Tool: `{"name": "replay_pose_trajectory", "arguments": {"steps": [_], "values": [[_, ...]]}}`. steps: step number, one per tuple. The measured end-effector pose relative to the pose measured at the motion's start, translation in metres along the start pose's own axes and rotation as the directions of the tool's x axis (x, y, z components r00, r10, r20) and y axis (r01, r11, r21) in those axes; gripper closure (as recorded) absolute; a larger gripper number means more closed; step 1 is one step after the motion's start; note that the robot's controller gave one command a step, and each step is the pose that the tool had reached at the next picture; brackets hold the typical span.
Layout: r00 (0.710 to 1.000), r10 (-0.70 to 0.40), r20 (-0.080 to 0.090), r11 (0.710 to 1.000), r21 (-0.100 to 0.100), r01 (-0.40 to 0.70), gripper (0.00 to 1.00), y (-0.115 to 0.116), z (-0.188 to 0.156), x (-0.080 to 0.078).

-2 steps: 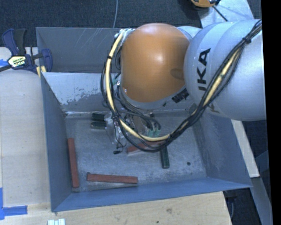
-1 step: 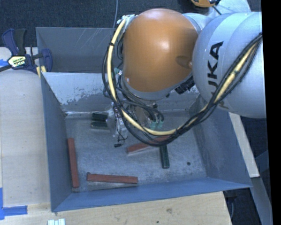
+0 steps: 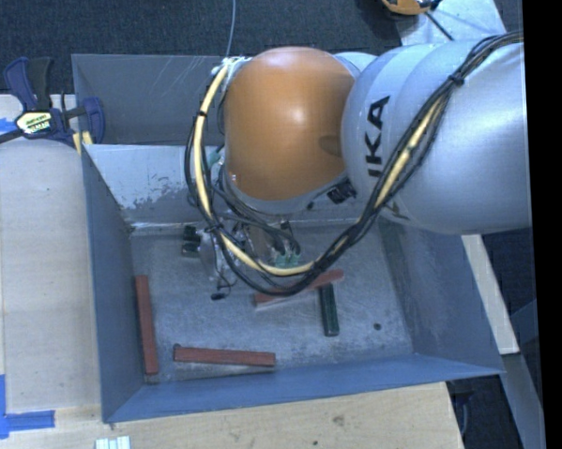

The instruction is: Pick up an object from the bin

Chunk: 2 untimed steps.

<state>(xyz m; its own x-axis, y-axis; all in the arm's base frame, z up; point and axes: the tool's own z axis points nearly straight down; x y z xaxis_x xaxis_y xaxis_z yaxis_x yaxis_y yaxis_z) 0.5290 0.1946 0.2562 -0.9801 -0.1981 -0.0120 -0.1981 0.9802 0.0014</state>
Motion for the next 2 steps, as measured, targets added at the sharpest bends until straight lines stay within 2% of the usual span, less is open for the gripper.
{"name": "replay_pose_trajectory", "arguments": {"steps": [1, 2], "values": [[0.99, 0.142, -0.01, 0.99, 0.003, -0.142, 0.0, -0.0069, 0.0874, 0.0475], [0.99, 0.142, -0.01, 0.99, 0.002, -0.142, 0.0, -0.007, 0.0872, 0.0473]]}}
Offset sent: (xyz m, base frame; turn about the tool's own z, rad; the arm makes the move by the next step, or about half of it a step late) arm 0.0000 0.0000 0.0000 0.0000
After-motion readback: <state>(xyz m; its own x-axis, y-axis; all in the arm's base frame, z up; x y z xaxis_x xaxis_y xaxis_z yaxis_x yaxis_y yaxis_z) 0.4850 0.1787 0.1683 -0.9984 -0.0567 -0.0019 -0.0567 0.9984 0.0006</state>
